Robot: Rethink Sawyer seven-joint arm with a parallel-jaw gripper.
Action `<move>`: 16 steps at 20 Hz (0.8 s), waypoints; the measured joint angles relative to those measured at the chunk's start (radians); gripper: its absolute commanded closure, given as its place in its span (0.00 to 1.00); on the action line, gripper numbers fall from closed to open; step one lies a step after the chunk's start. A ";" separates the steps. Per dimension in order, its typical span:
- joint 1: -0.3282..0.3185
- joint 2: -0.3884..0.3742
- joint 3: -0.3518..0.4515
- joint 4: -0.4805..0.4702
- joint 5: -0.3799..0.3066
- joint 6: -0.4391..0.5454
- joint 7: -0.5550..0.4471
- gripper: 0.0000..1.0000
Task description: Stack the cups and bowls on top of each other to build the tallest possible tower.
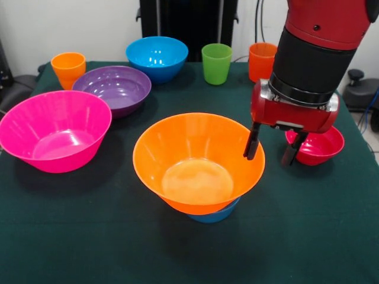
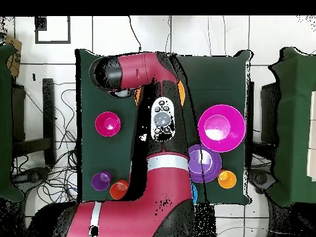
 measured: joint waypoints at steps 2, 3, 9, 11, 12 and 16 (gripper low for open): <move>0.003 0.002 -0.003 0.000 0.000 0.000 0.000 0.00; 0.005 0.005 -0.005 0.000 0.000 0.000 0.000 0.00; 0.021 0.030 -0.028 0.000 0.000 0.000 0.000 0.00; 0.029 0.042 -0.043 0.000 0.000 0.000 0.000 0.00; 0.031 0.045 -0.049 0.000 -0.001 0.000 0.000 0.00; 0.040 0.054 -0.070 0.000 -0.015 -0.004 0.000 0.00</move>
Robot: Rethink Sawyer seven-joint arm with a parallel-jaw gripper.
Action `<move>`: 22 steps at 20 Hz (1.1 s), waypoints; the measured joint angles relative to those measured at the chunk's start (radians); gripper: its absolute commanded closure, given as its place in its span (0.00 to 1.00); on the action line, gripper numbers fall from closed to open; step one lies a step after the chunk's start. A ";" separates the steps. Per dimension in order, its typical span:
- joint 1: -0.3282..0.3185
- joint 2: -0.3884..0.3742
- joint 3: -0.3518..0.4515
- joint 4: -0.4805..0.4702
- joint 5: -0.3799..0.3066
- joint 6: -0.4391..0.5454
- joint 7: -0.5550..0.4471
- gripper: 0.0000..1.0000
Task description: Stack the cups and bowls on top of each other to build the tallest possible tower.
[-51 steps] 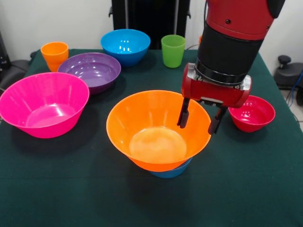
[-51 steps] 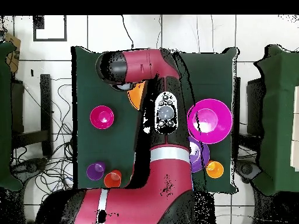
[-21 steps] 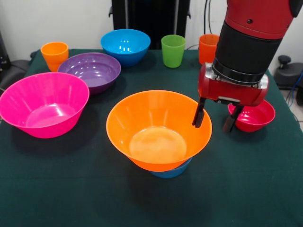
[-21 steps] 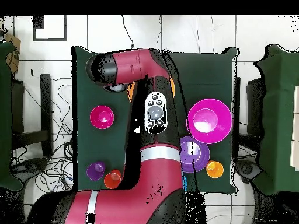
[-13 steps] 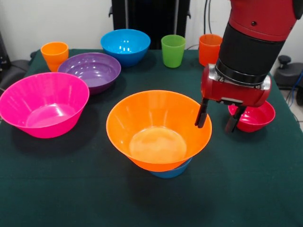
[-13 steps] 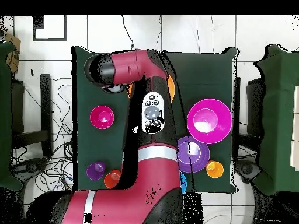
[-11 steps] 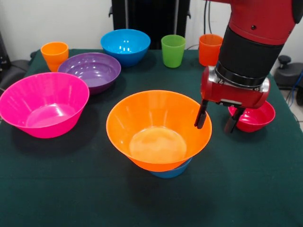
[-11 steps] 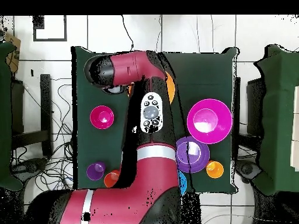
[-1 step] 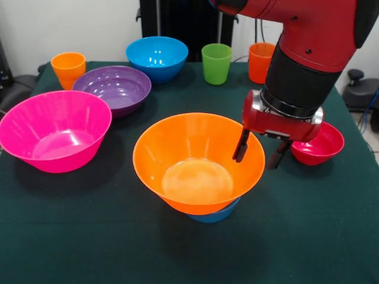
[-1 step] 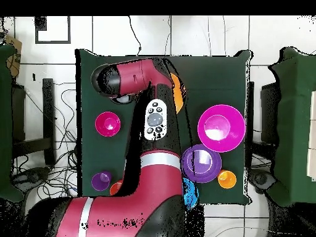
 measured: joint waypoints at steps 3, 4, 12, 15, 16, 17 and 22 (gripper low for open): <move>0.005 0.005 -0.011 0.000 -0.010 -0.007 0.000 0.00; 0.008 0.007 -0.016 0.000 -0.015 -0.012 0.000 0.00; 0.028 0.008 -0.043 0.000 -0.022 -0.019 0.000 0.00; 0.032 0.008 -0.048 0.000 -0.022 -0.019 0.000 0.00; 0.033 0.008 -0.050 0.000 -0.021 -0.019 0.000 0.00; 0.033 0.008 -0.052 0.000 -0.022 -0.019 0.000 0.00; 0.035 0.008 -0.054 0.000 -0.022 -0.019 0.000 0.00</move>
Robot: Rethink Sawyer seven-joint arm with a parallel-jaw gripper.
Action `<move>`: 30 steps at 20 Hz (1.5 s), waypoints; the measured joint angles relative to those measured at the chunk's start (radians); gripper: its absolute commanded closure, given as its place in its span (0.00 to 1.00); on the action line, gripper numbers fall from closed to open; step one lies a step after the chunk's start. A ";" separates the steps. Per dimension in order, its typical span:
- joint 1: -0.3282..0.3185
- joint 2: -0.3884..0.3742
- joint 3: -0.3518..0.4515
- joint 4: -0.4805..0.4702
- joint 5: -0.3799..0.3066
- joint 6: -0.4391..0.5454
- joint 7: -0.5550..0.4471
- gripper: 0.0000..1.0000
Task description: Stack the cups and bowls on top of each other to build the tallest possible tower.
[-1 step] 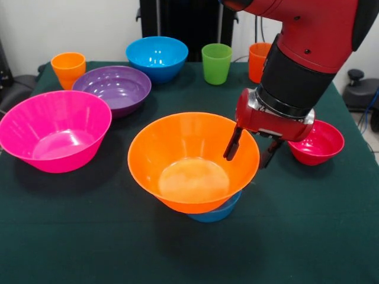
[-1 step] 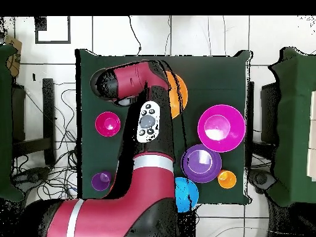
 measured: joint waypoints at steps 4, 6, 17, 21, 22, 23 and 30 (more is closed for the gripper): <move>0.001 0.000 -0.001 0.000 0.000 0.000 0.000 1.00; 0.002 0.000 -0.002 0.000 0.000 0.000 0.000 1.00; 0.009 -0.001 -0.020 0.000 0.000 0.000 0.000 1.00; 0.010 -0.001 -0.021 0.000 0.000 0.000 0.000 1.00; 0.010 -0.001 -0.021 0.000 0.000 0.000 0.000 1.00; 0.010 -0.001 -0.022 0.000 0.000 0.000 0.000 1.00; 0.022 -0.001 -0.030 0.000 0.000 0.000 0.000 1.00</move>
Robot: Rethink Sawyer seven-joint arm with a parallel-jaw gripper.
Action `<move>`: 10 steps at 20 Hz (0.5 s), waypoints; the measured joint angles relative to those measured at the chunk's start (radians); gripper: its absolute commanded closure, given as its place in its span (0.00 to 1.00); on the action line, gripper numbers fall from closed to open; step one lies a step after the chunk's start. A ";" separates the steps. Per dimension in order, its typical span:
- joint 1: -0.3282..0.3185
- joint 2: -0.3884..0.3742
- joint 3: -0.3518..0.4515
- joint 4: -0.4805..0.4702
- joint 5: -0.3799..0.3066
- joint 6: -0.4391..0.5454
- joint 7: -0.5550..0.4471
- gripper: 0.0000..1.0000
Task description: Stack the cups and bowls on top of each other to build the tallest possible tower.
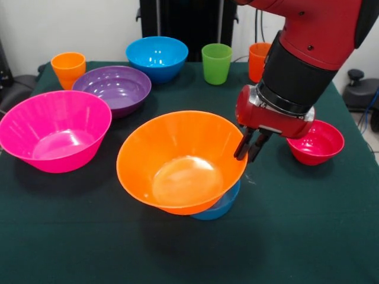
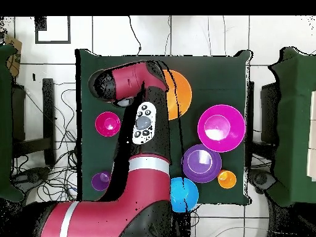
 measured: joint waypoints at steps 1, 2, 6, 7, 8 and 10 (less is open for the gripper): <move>0.005 0.000 -0.003 0.000 0.000 0.000 0.000 1.00; 0.008 0.000 -0.005 0.000 0.000 0.000 0.000 1.00; 0.030 0.003 -0.017 0.000 0.001 0.000 0.000 1.00; 0.033 0.003 -0.018 0.000 0.001 0.000 0.000 1.00; 0.038 0.004 -0.020 0.000 0.002 0.000 0.000 1.00; 0.044 0.004 -0.022 0.000 0.006 0.000 0.000 1.00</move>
